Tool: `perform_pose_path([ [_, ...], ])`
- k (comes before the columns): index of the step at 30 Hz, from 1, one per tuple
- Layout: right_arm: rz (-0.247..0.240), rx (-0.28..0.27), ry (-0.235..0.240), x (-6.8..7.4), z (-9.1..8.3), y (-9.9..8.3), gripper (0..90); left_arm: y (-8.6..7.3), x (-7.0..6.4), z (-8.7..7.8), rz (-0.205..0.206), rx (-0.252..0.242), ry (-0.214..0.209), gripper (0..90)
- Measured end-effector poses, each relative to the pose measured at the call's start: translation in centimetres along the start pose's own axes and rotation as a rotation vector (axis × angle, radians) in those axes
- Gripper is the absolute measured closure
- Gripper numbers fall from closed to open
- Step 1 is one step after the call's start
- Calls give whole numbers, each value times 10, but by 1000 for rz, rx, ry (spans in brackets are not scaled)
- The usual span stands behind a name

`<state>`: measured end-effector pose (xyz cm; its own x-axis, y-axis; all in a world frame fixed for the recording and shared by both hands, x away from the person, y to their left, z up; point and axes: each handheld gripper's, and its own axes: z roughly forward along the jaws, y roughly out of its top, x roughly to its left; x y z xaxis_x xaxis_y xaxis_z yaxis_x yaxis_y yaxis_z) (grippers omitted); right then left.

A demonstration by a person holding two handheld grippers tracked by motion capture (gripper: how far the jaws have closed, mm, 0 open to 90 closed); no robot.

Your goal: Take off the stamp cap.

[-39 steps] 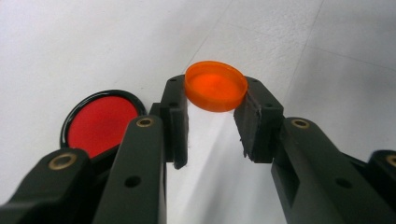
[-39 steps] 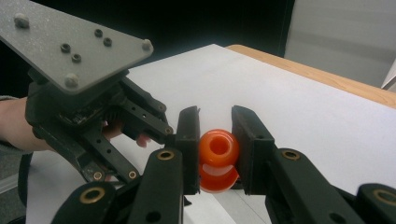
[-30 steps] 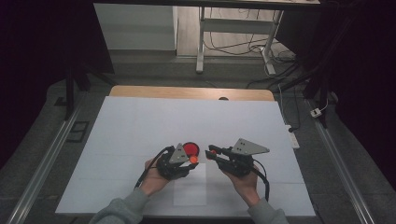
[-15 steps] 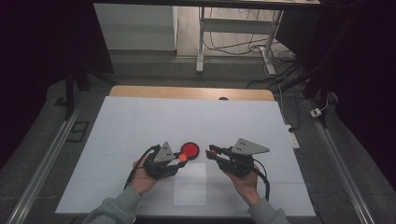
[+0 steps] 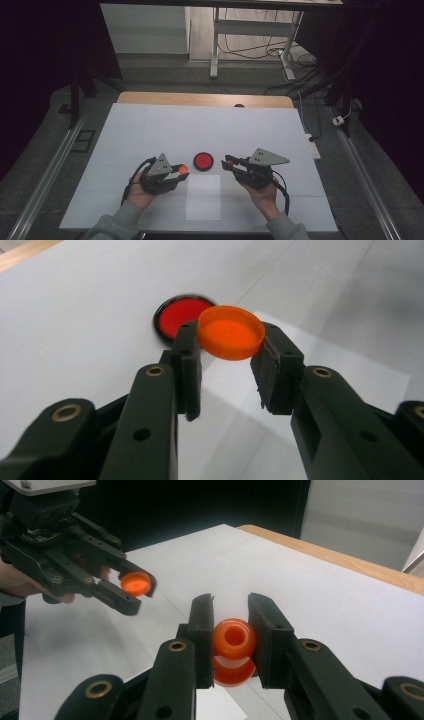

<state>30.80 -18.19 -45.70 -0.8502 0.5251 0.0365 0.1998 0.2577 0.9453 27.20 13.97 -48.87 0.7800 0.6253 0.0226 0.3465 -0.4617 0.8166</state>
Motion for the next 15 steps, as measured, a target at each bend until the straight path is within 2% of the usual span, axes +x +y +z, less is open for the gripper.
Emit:
perform_pose_path([
  [15, 0, 5, -10, -2, -1, -1, 722, -37, 15, -36, -86, -8, 69, 649],
])
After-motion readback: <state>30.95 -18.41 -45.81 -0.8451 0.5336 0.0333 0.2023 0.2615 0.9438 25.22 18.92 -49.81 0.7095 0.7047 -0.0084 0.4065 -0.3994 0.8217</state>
